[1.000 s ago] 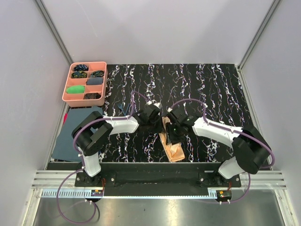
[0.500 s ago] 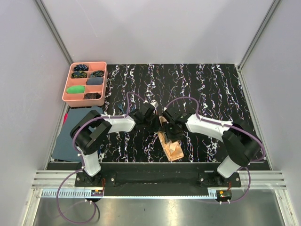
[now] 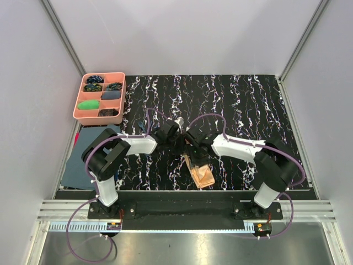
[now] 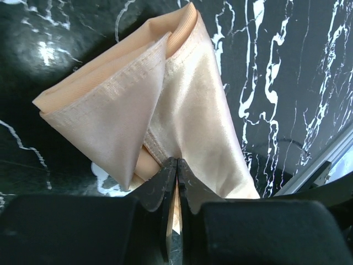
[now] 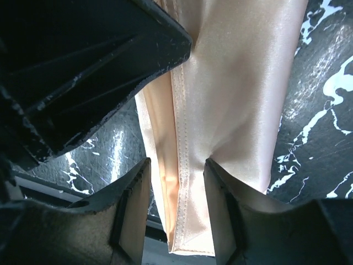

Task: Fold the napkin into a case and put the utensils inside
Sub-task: Turn over the smaller rectangle folded napkin at the center of the board.

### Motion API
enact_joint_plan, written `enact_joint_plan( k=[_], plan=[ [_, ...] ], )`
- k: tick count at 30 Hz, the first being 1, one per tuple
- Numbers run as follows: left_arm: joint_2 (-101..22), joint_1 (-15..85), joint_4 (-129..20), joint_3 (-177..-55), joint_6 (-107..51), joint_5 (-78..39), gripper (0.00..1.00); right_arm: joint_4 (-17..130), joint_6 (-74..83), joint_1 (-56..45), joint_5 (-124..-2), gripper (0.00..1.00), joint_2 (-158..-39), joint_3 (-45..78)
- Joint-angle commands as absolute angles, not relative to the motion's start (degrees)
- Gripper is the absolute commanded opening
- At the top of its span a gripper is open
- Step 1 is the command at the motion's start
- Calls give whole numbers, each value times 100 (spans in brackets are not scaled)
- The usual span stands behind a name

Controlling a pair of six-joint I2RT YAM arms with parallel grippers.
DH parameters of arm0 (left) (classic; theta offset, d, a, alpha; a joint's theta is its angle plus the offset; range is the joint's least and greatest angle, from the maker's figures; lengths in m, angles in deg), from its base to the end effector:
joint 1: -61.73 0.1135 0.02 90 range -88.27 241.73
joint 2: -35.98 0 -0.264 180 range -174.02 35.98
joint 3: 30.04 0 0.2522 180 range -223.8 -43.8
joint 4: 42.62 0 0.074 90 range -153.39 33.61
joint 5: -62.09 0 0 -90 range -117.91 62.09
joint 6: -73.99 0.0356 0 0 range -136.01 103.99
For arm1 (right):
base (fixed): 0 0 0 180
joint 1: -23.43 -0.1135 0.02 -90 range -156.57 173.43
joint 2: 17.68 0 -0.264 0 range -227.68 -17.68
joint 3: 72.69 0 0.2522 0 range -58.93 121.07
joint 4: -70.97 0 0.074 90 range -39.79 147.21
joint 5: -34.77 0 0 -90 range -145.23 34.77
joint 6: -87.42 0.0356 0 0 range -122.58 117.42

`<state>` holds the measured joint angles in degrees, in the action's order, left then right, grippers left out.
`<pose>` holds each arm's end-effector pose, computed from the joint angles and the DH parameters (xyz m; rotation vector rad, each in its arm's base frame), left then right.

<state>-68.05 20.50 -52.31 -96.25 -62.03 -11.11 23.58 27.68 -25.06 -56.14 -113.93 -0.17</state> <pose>0.2611 -0.2425 0.1353 0.0409 2.6302 -0.9852 0.2084 0.2363 0.1707 -0.4599 2.8425 0.3214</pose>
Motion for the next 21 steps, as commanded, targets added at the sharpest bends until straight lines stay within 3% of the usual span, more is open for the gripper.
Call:
enact_joint_plan(
  k=[1, 12, 21],
  plan=[
    [-6843, 2068, -5042, -9583, -6338, -920, 11, 2390, 2774, -2728, -5242, 51, -11831, 92],
    [-6975, 2209, -4637, -9478, -6760, -506, 12, 2082, 3292, -3536, -4198, 55, -12219, 294],
    [-6887, 2218, -4399, -9311, -6629, -488, 9, 2407, 3223, -3581, -4407, 57, -11096, 251]
  ],
)
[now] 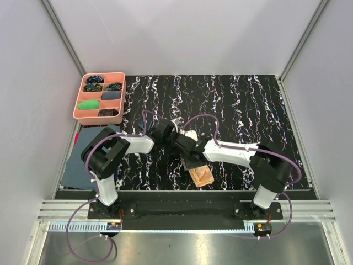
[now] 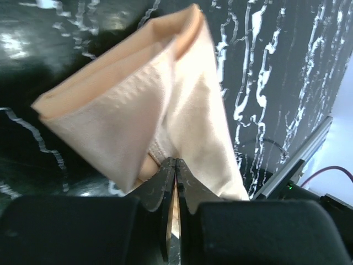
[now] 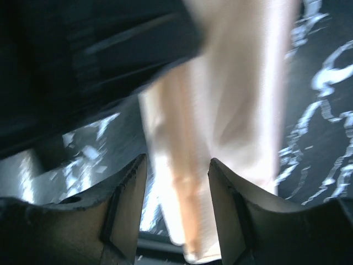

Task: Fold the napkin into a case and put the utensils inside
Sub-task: Turn over the smaller rectangle folded napkin at the center of the board.

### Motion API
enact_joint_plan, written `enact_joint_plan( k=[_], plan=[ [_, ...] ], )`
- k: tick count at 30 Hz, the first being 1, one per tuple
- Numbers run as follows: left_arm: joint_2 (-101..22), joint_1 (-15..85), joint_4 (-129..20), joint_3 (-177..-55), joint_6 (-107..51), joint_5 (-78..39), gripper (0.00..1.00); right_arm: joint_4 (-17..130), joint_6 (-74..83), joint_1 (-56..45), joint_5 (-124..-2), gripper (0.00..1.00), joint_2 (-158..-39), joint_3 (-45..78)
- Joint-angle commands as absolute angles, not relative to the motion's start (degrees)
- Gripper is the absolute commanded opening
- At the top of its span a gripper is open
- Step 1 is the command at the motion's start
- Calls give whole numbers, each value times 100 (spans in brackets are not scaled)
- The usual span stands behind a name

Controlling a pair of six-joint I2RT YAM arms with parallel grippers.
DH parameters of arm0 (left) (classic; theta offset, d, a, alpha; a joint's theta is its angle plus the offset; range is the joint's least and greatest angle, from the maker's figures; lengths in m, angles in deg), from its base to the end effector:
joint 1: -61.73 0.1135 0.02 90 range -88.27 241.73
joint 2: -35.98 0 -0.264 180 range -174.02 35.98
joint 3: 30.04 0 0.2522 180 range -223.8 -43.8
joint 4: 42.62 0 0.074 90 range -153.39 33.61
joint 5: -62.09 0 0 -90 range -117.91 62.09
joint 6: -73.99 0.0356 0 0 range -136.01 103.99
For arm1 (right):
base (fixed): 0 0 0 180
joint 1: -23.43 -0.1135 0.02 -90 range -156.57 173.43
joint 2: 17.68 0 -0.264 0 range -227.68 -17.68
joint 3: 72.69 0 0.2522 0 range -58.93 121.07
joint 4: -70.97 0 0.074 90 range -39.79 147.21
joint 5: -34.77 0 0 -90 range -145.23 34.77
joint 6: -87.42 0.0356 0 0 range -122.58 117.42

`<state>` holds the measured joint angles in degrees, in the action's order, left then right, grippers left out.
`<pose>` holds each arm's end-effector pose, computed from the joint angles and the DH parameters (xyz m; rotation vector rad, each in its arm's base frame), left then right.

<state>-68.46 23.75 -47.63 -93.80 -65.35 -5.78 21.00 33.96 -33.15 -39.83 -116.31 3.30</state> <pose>0.2691 -0.2271 0.1282 -0.0517 2.6264 -1.1066 0.1868 0.2659 0.1741 -0.4209 2.7076 0.0495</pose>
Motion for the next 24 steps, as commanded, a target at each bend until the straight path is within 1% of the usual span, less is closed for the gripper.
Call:
enact_joint_plan(
  k=[1, 5, 20, 24],
  plan=[
    [-6861, 2218, -4417, -9276, -6585, -584, 8, 2477, 3197, -3581, -4451, 57, -10989, 224],
    [-6755, 2226, -4601, -9276, -6391, -734, 7, 2556, 3056, -3581, -4433, 59, -10690, 84],
    [-6755, 2235, -4707, -9364, -6435, -743, 7, 2574, 2669, -3581, -4108, 59, -11462, -75],
    [-6782, 2253, -4672, -9363, -6479, -708, 7, 2653, 2695, -3581, -4152, 57, -11691, -101]
  ],
)
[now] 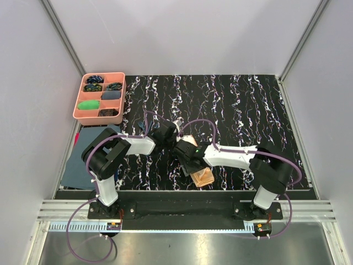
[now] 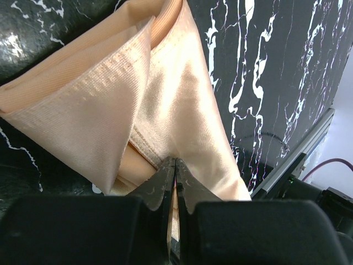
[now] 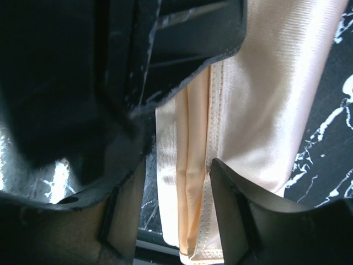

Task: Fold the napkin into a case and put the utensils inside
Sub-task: Turn over the smaller rectangle folded napkin at the center of the board.

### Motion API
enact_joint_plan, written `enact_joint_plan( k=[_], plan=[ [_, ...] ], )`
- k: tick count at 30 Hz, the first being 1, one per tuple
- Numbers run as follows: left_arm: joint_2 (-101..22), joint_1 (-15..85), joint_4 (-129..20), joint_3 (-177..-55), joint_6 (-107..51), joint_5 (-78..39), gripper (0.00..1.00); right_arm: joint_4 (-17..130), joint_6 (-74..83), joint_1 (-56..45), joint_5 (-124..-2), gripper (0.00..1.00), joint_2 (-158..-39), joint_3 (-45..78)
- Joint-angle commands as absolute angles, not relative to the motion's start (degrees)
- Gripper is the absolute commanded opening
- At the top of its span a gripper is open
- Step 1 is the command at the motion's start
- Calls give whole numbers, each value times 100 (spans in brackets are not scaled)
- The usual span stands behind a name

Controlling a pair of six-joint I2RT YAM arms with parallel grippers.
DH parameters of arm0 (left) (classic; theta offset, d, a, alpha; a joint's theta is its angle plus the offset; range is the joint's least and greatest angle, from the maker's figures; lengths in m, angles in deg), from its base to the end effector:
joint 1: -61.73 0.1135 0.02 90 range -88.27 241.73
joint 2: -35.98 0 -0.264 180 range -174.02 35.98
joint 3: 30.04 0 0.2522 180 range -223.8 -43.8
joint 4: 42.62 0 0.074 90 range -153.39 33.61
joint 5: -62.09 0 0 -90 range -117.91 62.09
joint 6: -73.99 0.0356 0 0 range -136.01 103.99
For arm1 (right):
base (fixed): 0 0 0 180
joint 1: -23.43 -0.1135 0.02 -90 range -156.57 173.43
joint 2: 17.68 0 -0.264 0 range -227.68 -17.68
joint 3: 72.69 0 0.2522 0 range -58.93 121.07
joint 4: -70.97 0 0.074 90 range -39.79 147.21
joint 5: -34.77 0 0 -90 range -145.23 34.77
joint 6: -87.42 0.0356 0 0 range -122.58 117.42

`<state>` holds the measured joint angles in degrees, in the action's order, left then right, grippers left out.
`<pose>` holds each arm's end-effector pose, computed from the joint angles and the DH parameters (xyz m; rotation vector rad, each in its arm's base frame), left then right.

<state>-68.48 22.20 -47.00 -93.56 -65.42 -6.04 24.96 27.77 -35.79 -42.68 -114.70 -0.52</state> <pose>0.2628 -0.2341 0.1278 -0.0184 2.6269 -1.1149 0.1688 0.2682 0.1668 -0.6361 2.6759 0.1120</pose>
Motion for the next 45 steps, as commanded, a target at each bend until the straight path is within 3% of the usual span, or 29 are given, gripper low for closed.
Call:
enact_joint_plan(
  k=[1, 3, 9, 14, 20, 22, 34, 39, 45],
  plan=[
    [-6799, 2262, -4663, -9372, -6479, -699, 7, 2645, 2704, -3581, -4143, 57, -11744, -110],
    [-6808, 2270, -4637, -9364, -6514, -664, 7, 2645, 2739, -3590, -4117, 56, -11893, -110],
    [-6791, 2384, -4549, -9355, -6707, -480, 8, 2391, 3003, -3642, -3713, 42, -12183, -84],
    [-6764, 2490, -4260, -9250, -7006, -226, 13, 2346, 3135, -3643, -3379, 25, -12289, -119],
    [-6571, 2631, -4215, -9127, -6822, -14, 32, 2539, 3179, -3651, -3457, 10, -11763, -277],
    [-6439, 2701, -4215, -9109, -6656, 100, 36, 2671, 3187, -3616, -3571, 0, -11622, -330],
    [-5297, 3403, -4636, -8810, -6031, 734, 41, 3322, 3276, -3362, -4406, 0, -11050, -769],
    [-4340, 3957, -5312, -8345, -5987, -196, 28, 3462, 3091, -3318, -4731, 0, -10997, -480],
    [-3091, 4142, -6499, -8282, -5556, -1551, 24, 3989, 2933, -3168, -5838, 0, -11225, 355]
  ],
)
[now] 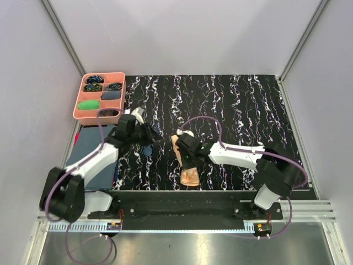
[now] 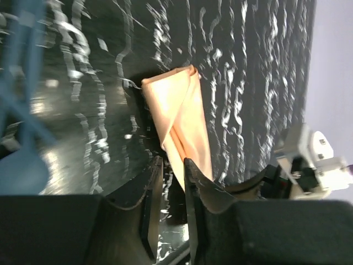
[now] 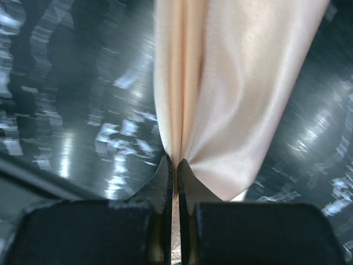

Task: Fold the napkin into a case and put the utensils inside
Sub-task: Turn over the smaller rectangle folded napkin at the center of the board.

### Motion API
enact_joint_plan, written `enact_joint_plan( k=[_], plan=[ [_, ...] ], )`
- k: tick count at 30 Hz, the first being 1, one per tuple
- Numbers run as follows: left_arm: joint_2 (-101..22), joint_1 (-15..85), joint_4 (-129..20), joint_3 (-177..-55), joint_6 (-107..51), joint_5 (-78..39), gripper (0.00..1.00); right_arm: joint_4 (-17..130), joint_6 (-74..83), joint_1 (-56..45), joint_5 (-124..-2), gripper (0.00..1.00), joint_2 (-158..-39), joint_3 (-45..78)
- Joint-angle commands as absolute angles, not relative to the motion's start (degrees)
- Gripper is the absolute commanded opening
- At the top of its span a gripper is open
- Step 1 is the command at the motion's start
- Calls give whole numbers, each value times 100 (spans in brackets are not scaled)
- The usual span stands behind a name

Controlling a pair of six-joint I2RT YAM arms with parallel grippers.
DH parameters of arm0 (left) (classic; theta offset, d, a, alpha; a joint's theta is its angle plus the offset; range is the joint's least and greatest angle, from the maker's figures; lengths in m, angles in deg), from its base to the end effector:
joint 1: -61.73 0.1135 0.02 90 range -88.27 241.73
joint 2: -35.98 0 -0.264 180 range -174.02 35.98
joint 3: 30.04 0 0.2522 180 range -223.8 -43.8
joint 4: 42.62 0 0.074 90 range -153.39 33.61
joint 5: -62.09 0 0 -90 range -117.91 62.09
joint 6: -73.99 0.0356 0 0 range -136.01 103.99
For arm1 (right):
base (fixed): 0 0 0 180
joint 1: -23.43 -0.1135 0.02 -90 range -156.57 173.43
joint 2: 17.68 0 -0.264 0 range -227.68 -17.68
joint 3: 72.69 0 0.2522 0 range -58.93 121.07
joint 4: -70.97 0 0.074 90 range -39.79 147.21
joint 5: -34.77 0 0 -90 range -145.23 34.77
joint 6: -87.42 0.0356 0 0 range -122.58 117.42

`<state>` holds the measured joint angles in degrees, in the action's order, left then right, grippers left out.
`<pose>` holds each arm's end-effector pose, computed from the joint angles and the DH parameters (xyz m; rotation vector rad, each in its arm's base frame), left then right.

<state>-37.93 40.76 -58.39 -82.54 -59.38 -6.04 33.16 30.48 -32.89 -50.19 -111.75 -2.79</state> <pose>0.2445 -0.1079 0.2104 -0.2361 2.3578 -1.0095 0.1802 0.2648 0.1769 -0.5165 2.6572 0.3903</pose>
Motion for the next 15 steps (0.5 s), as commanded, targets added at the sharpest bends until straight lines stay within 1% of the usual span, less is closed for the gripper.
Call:
enact_joint_plan(
  k=[1, 5, 7, 9, 10, 14, 15],
  plan=[
    [-2977, 4169, -6613, -8282, -5486, -1630, 24, 4059, 2950, -3142, -6118, 0, -11260, 521],
    [-2564, 4204, -7123, -8274, -5301, -1955, 24, 4813, 3231, -2940, -6875, 0, -11287, 602],
    [-2502, 4204, -7273, -8221, -5257, -2035, 23, 5157, 3494, -2765, -7270, 0, -11287, 410],
    [-2466, 4204, -7282, -8160, -5240, -2088, 22, 5946, 3879, -2589, -7631, 0, -11313, 172],
    [-2458, 4204, -7291, -8116, -5248, -2105, 22, 6228, 3995, -2440, -7894, 0, -11400, -133],
    [-2659, 4204, -7221, -8072, -5283, -2071, 20, 8491, 4917, -2018, -8800, 0, -11770, -1023],
    [-2703, 4195, -7221, -8072, -5292, -2062, 20, 8698, 5110, -1956, -8906, 0, -11831, -1129]
  ],
)
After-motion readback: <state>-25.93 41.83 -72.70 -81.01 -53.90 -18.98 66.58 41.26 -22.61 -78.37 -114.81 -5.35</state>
